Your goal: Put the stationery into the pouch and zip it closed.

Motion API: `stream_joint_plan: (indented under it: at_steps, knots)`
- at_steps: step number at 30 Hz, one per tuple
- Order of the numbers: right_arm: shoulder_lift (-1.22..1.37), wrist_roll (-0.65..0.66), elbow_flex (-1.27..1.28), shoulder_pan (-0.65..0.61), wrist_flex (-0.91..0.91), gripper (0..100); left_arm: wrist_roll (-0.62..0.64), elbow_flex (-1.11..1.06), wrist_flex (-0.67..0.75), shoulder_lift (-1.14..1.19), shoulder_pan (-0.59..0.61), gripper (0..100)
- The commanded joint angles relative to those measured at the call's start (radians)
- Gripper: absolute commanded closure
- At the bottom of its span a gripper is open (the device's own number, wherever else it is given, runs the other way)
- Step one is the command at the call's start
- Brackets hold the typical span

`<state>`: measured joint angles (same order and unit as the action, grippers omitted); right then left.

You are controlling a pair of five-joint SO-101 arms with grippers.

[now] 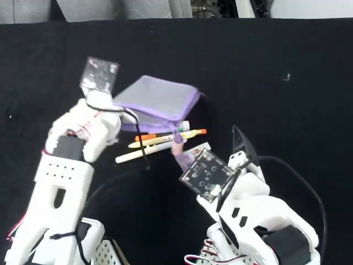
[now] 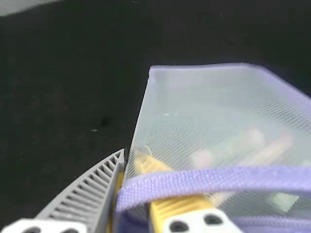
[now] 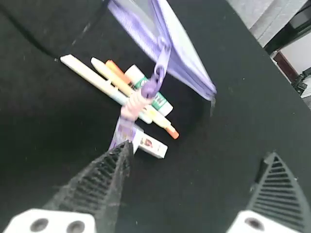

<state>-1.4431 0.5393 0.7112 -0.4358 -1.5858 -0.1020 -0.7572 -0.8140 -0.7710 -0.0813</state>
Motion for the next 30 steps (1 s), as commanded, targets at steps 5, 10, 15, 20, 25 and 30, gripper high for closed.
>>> stream_joint_plan:
  at_steps: [5, 10, 15, 20, 25, 30]
  knots:
    - [0.039, -0.072, 0.013, 0.023, 0.034, 60.9, -0.086, 0.452, -0.331, 0.003, 0.159, 97]
    - [0.199, -0.072, 0.001, 0.023, 0.044, 60.9, -0.089, 0.542, -0.396, 0.020, 0.245, 97]
    - [0.334, -0.063, -0.007, 0.023, 0.138, 61.0, -0.130, 0.582, -0.430, 0.157, 0.312, 97]
    - [0.469, 0.026, -0.007, 0.023, 0.216, 61.1, -0.130, 0.622, -0.422, 0.338, 0.415, 97]
    - [0.639, 0.086, -0.076, 0.023, 0.236, 61.1, -0.101, 0.705, -0.385, 0.488, 0.532, 97]
    - [0.814, 0.160, -0.177, 0.017, 0.236, 61.1, -0.060, 0.777, -0.390, 0.586, 0.587, 97]
